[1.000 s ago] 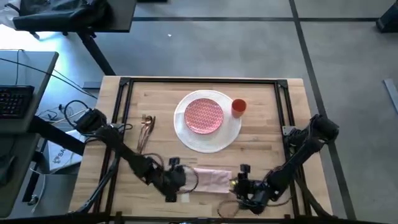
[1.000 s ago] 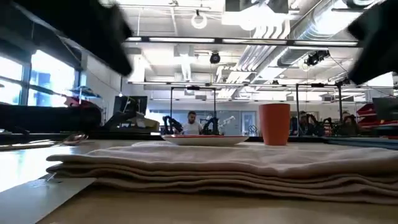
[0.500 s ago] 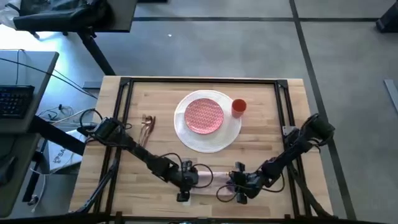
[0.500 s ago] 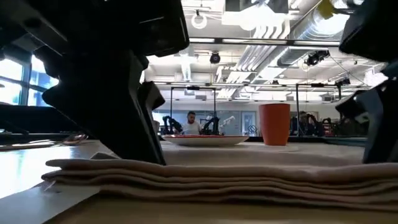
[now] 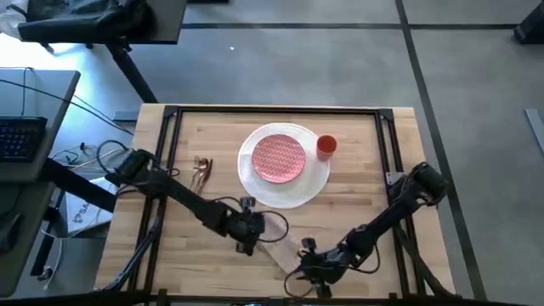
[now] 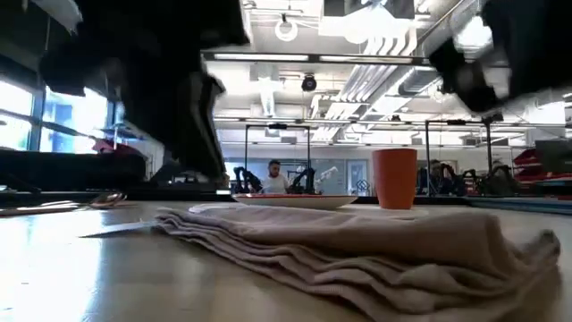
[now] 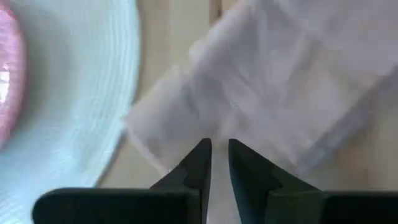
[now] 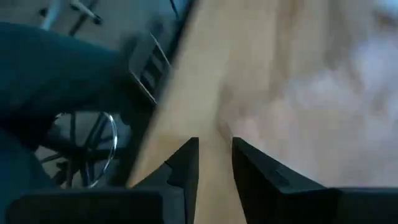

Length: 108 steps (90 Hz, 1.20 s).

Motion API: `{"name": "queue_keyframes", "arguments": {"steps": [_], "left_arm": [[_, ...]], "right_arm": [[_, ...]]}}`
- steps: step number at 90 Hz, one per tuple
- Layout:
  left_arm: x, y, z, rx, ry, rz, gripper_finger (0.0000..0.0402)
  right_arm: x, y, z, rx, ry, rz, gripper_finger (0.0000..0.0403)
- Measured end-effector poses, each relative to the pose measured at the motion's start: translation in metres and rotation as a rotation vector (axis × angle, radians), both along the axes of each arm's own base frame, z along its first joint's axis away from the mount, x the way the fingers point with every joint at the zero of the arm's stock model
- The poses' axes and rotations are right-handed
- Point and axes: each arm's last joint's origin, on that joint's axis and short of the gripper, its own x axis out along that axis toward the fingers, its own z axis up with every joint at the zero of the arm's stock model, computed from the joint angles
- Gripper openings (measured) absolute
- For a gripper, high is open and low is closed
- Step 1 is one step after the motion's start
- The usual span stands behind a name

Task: Set table place
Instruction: Fold the napkin

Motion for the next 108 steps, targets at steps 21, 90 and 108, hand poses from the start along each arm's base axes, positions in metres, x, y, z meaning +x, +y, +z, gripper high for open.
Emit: {"name": "queue_keyframes", "arguments": {"steps": [21, 90, 108], "left_arm": [[0.013, -0.013, 0.02, -0.251, -0.267, 0.179, 0.0043], [-0.045, -0.016, 0.002, -0.1, 0.245, 0.204, 0.0], [-0.048, -0.016, 0.011, -0.142, 0.105, 0.415, 0.0]], "right_arm": [[-0.005, -0.013, 0.023, -0.158, 0.052, -0.229, 0.0075], [-0.04, -0.011, 0.053, -0.208, -0.012, -0.379, 0.0074], [-0.04, -0.011, 0.053, -0.211, -0.022, -0.393, 0.0074]]}}
